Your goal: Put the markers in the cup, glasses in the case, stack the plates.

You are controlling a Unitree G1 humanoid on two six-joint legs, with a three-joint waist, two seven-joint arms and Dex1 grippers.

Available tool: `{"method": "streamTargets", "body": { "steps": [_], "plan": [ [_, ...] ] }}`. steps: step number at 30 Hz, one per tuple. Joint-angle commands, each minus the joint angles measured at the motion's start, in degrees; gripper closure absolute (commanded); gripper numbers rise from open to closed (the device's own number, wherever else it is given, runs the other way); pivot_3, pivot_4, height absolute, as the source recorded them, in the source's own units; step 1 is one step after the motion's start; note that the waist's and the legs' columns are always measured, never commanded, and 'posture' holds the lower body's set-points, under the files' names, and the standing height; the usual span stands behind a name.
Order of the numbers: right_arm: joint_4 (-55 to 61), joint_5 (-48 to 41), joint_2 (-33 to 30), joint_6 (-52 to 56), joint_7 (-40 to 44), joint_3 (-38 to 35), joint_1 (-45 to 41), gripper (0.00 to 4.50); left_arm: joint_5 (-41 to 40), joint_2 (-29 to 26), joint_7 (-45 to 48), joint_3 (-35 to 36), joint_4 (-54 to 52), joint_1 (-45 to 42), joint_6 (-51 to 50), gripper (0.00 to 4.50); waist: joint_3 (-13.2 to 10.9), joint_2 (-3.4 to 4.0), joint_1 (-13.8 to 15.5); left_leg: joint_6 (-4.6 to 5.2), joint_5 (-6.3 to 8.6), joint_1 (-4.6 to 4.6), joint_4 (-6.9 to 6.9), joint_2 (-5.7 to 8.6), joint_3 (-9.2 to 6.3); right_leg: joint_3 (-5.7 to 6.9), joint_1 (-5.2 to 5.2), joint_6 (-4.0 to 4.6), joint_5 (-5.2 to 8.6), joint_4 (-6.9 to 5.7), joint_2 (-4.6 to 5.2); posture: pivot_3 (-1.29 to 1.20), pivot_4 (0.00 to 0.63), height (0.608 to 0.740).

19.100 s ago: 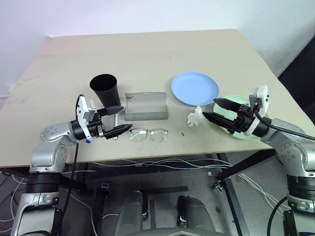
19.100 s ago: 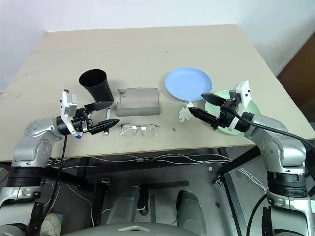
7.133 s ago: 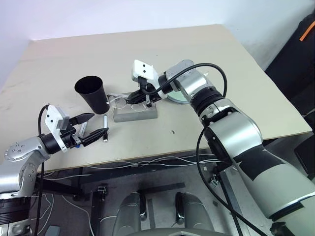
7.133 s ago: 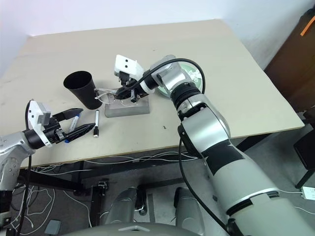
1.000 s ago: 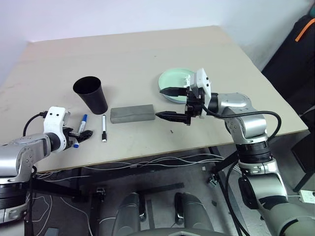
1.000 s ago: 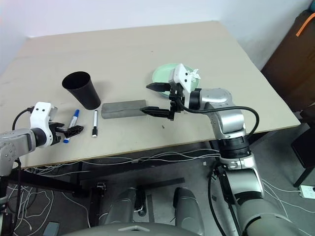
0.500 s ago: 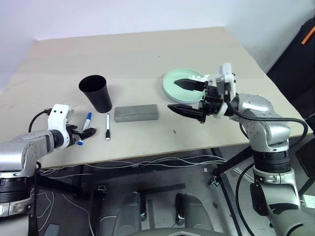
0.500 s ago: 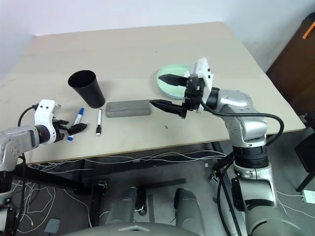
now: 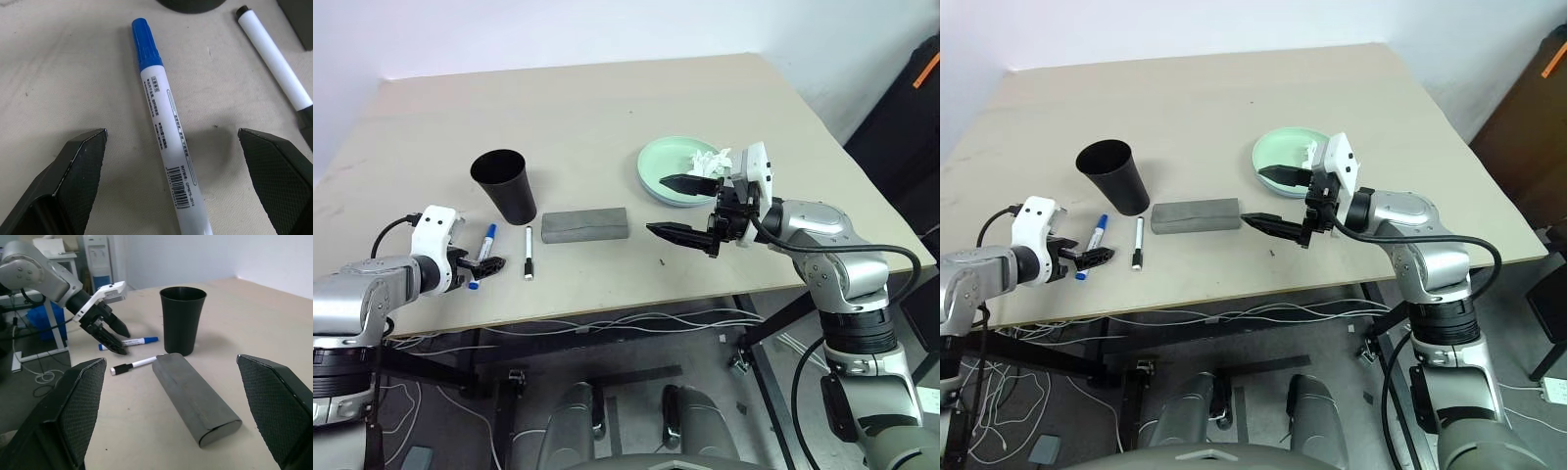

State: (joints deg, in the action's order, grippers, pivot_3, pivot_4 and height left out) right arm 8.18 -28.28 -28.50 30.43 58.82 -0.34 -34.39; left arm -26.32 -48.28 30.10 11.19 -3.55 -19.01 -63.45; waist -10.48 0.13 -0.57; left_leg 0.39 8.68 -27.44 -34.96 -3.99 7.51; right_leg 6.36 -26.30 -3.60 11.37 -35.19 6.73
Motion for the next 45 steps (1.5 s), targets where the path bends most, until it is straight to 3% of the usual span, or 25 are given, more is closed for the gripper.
{"method": "streamTargets", "body": {
  "steps": [1,13,16,27,41,45],
  "plan": [
    [-0.03,0.21,-0.45,-1.77,-0.37,-0.07,-0.99,0.01,0.82,-0.42,-0.72,-0.26,0.26,-0.71,-2.62,0.00,0.00,0.00,-0.04,0.00,0.00,0.00,0.01,0.00,0.00,0.00,-0.01,0.00,0.00,0.00,0.00,0.00,0.150,0.739],
    [-1.25,0.99,-0.70,-2.67,-1.32,0.20,-0.96,0.01,3.45,1.38,-4.26,-0.56,-0.40,-3.36,-2.54,0.00,0.00,0.00,-0.02,0.00,0.00,-0.01,0.02,-0.02,-0.01,0.02,-0.03,0.05,-0.04,0.01,-0.03,0.00,0.150,0.739],
    [-1.08,0.82,-0.83,-2.51,-1.33,0.17,-0.91,0.00,3.74,1.08,-4.52,-0.82,-0.35,-3.54,-2.66,0.58,0.00,0.00,-0.02,0.00,0.00,-0.01,0.01,-0.02,-0.01,0.02,-0.04,0.05,-0.04,0.01,-0.03,0.00,0.150,0.739],
    [-1.45,0.96,-1.10,-2.49,-1.19,0.64,-1.15,0.00,3.79,0.95,-4.63,-0.34,-0.75,-3.98,-3.90,4.23,-0.01,-0.02,-0.02,0.00,0.00,-0.05,-0.01,-0.02,0.02,0.01,-0.02,0.04,-0.03,0.11,-0.04,0.00,0.150,0.739],
    [-1.76,-0.50,-1.12,-2.58,-0.71,0.20,-1.00,0.00,13.77,-4.42,-10.76,2.63,7.36,-9.27,7.76,4.24,-0.05,-0.09,0.08,0.00,0.00,-0.08,-0.02,-0.02,0.02,0.01,-0.05,0.04,-0.03,0.12,-0.05,0.00,0.150,0.739],
    [-2.16,-0.39,-0.23,-4.32,-1.19,0.08,-0.91,0.00,16.13,-3.72,-13.75,7.61,15.17,-13.10,28.47,4.24,-0.06,-0.14,0.02,0.00,0.00,-0.10,0.00,-0.03,0.03,0.01,-0.07,0.04,-0.04,0.12,-0.05,0.00,0.150,0.739]
  ]
}}
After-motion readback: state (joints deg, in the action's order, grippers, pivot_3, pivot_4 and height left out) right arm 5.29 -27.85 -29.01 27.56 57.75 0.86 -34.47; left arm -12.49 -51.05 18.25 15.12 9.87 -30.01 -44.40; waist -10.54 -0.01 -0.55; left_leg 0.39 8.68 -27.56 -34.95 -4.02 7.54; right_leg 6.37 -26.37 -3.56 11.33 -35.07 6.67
